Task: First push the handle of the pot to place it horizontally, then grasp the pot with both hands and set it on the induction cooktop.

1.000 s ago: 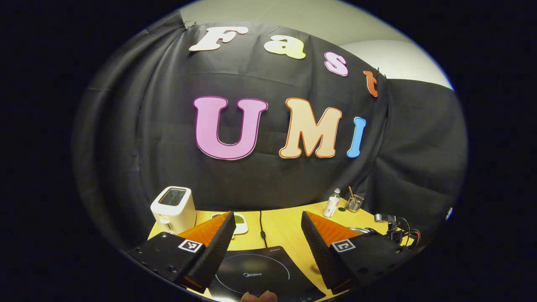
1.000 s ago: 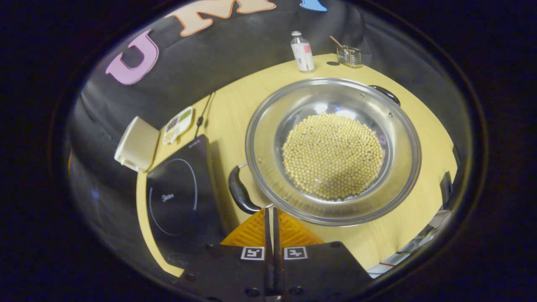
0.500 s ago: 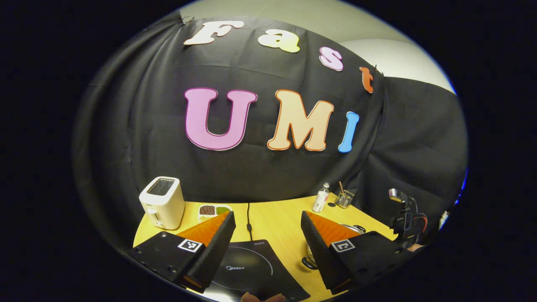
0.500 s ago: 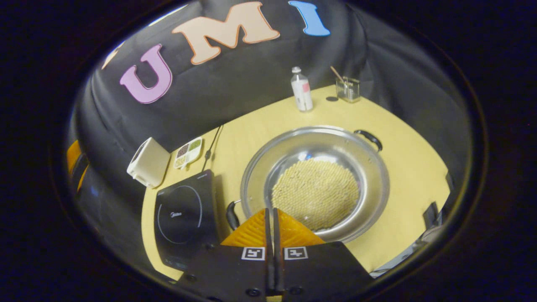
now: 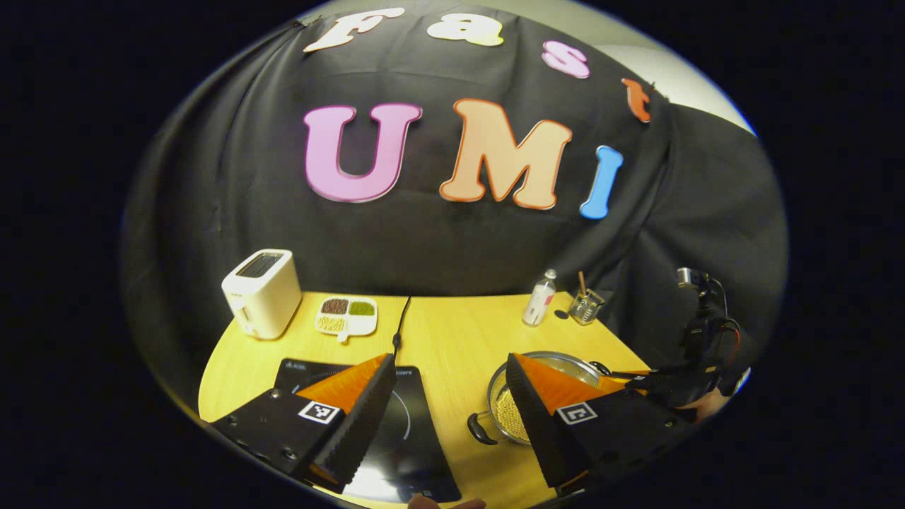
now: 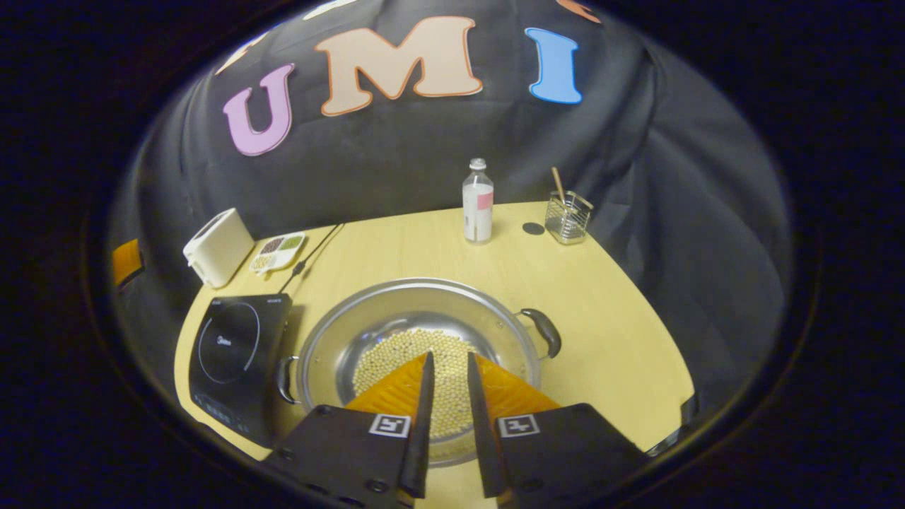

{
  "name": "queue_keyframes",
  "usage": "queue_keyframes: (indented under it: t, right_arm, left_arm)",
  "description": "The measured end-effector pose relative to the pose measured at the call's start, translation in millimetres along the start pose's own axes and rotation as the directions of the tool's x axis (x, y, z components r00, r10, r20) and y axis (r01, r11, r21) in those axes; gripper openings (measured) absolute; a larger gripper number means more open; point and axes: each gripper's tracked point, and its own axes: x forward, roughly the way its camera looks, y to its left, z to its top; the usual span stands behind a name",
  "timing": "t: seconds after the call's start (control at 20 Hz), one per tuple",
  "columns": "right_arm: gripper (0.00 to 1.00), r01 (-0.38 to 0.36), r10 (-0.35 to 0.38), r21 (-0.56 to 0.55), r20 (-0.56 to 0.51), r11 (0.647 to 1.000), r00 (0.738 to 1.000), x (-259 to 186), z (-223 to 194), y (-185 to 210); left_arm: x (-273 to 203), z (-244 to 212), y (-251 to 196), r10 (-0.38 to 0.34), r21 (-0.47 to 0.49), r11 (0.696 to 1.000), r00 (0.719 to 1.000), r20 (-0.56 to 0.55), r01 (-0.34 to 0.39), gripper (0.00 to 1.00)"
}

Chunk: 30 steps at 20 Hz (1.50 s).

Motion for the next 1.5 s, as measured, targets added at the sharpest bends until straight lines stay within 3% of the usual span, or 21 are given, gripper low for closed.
queue_keyframes:
  t: [0.1, 0.25, 0.65, 1.35, 1.4, 1.5]
  right_arm:
    - [0.42, -0.014, 0.015, -0.068, 0.021, 0.998, 1.0, 11.6, 6.2, -14.8]
    - [0.64, -0.041, 0.043, -0.122, 0.018, 0.992, 0.999, 25.2, 6.2, -30.5]
    - [0.84, -0.045, 0.045, -0.12, -0.003, 0.992, 0.999, 70.3, 8.3, -76.7]
    - [0.84, -0.119, 0.102, -0.075, -0.192, 0.99, 0.976, 123.3, -43.8, -77.4]
    - [0.84, -0.126, 0.109, -0.074, -0.199, 0.989, 0.974, 123.4, -46.5, -77.0]
    - [0.72, -0.129, 0.11, -0.085, -0.201, 0.988, 0.973, 125.7, -47.5, -76.9]
  left_arm:
    - [9.5, -9.8, -15.0, 0.032, -0.041, 0.999, 0.999, -0.021, -0.032, 0.95]
    - [20.9, -39.1, -27.3, 0.078, -0.046, 0.995, 0.992, -0.101, -0.083, 0.96]
    - [44.5, -108.7, -42.4, 0.128, -0.035, 0.989, 0.955, -0.269, -0.143, 0.96]
    - [89.1, -206.4, -22.1, 0.174, -0.045, 0.973, 0.842, -0.511, -0.228, 0.97]
    - [91.3, -207.3, -19.2, 0.181, -0.041, 0.971, 0.84, -0.512, -0.235, 0.97]
    - [93.6, -211.8, -15.0, 0.187, -0.037, 0.97, 0.834, -0.519, -0.24, 0.96]
